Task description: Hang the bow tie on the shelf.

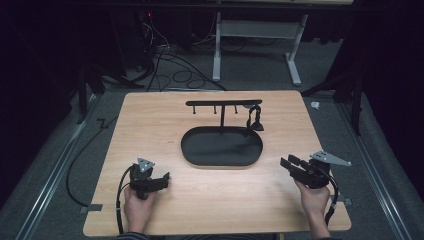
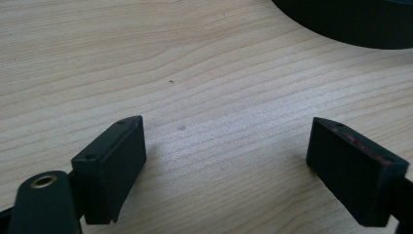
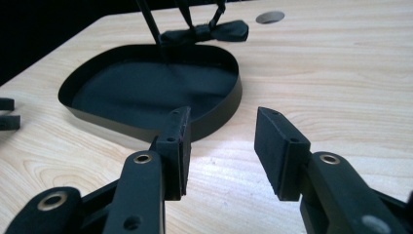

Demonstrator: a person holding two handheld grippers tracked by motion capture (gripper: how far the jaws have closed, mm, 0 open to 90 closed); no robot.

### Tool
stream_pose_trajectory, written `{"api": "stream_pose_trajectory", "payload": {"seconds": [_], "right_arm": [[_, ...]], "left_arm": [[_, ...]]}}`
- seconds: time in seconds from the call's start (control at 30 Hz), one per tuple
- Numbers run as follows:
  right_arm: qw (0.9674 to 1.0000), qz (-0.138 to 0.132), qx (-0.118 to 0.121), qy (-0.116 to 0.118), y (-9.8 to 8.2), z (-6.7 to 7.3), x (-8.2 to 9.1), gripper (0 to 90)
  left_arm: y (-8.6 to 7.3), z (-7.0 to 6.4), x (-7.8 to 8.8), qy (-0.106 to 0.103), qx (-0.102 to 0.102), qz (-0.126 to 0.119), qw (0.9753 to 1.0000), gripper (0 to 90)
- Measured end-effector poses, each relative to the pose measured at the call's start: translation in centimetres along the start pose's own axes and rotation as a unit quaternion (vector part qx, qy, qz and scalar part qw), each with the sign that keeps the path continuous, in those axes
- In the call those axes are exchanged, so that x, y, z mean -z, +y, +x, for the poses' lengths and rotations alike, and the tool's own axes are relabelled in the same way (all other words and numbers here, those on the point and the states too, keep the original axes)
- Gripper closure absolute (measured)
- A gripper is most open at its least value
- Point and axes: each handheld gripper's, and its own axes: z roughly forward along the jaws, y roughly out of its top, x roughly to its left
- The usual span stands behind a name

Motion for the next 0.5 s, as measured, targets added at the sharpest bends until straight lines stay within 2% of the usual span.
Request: {"api": "stream_pose_trajectory", "payload": {"seconds": [0.5], "right_arm": [[0.9998, 0.021, -0.006, -0.004, -1.7, 0.2, -1.0, 59.0]], "left_arm": [[0.0, 0.0, 0.0, 0.000, 0.000, 0.000, 1.0000, 14.9]]}}
